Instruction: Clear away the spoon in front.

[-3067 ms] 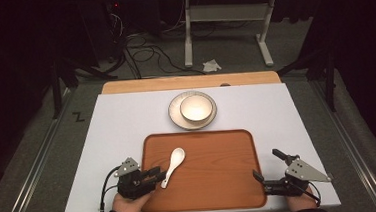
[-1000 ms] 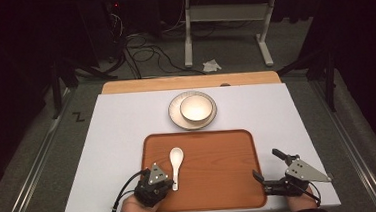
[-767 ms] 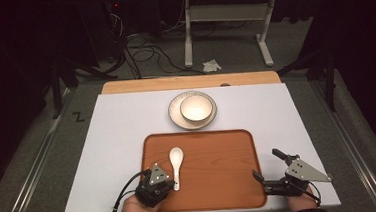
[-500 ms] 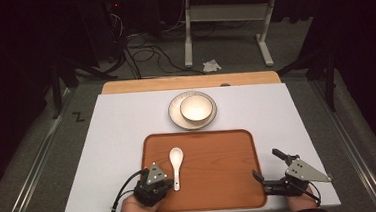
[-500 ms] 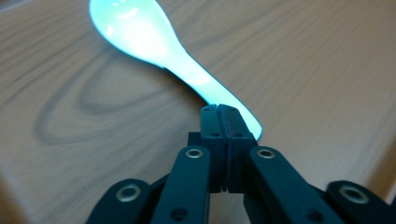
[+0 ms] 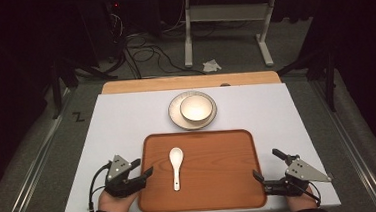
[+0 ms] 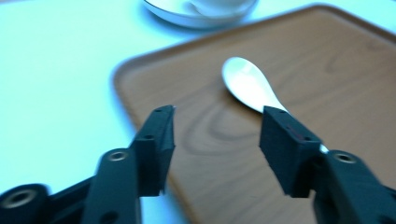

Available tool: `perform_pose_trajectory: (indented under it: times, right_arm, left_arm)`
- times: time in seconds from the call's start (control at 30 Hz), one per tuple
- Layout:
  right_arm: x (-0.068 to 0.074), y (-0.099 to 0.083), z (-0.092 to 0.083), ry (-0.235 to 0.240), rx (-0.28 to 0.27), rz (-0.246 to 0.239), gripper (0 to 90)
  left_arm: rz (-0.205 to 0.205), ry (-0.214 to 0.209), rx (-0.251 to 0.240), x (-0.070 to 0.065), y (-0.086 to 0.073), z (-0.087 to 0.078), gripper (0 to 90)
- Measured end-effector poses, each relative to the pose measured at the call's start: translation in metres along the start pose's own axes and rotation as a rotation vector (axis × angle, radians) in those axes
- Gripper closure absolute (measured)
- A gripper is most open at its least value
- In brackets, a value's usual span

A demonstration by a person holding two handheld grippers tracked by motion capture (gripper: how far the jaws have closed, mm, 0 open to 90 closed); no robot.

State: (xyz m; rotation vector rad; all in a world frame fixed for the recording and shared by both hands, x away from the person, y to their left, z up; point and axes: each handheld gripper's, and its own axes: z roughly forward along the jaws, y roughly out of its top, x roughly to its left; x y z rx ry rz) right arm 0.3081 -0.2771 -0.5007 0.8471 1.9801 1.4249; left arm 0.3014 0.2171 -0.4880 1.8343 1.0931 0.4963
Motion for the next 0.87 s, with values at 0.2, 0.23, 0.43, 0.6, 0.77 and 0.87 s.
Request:
perform_pose_trajectory:
  times: [0.2, 0.23, 0.43, 0.6, 0.77, 0.87]
  right_arm:
    - [0.000, 0.000, -0.001, -0.005, 0.002, 0.006, 2.9]
    - [0.000, 0.000, 0.000, -0.008, 0.004, 0.008, 2.9]
    - [0.001, 0.000, 0.000, -0.006, 0.005, 0.000, 2.9]
    - [0.000, 0.000, 0.000, -0.007, 0.006, 0.003, 2.9]
    - [-0.001, 0.000, 0.000, -0.006, 0.002, 0.001, 2.9]
    - [0.000, 0.000, 0.000, -0.003, 0.000, 0.003, 2.9]
  left_arm:
    - [-0.012, 0.042, -0.045, 0.016, -0.005, -0.018, 31.7]
    - [-0.018, 0.048, -0.054, 0.018, -0.006, -0.020, 28.9]
    - [-0.041, 0.029, -0.076, 0.021, -0.005, -0.024, 0.1]
    - [-0.003, 0.035, -0.071, 0.014, -0.003, -0.021, 0.1]
    - [-0.017, 0.038, -0.063, 0.015, -0.005, -0.020, 0.7]
    - [-0.021, 0.043, -0.066, 0.015, -0.005, -0.020, 1.1]
